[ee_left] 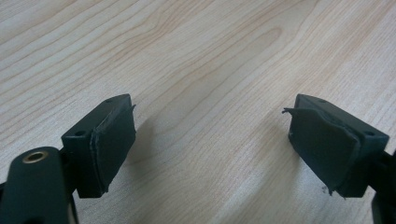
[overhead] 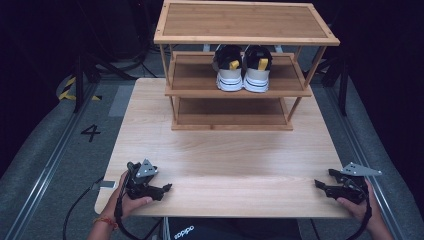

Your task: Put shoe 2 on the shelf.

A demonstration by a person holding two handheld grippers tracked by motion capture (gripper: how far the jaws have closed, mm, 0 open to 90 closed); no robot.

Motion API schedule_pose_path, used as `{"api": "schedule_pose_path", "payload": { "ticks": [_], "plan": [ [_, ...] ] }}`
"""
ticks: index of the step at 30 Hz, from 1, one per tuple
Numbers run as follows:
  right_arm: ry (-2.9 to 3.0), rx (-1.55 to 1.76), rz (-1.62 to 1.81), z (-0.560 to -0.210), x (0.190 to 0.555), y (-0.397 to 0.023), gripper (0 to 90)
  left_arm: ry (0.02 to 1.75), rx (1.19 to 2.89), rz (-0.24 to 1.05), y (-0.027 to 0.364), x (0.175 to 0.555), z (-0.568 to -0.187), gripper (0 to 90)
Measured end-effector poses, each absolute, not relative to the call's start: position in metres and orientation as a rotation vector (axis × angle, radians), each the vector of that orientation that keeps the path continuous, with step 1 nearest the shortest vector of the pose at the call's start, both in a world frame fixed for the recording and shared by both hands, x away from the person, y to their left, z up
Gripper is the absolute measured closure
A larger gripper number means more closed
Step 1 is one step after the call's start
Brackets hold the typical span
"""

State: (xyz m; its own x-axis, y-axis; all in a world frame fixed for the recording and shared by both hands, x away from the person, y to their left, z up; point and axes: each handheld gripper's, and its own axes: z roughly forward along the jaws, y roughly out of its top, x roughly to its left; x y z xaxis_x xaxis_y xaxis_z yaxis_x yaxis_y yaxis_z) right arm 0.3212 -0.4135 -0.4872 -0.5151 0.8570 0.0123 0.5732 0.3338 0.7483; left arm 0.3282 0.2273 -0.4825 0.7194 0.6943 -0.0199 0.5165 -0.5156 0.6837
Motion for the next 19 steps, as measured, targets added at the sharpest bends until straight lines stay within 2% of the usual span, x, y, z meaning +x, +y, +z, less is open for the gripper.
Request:
{"api": "schedule_pose_path", "payload": {
  "ticks": [19],
  "plan": [
    [2.21, 1.268, 1.001, -0.4874, 0.3225, -0.4137, 23.6, 0.914, 2.233, 0.338, 0.2267, 0.3291, -0.4827, 14.9]
  ]
}}
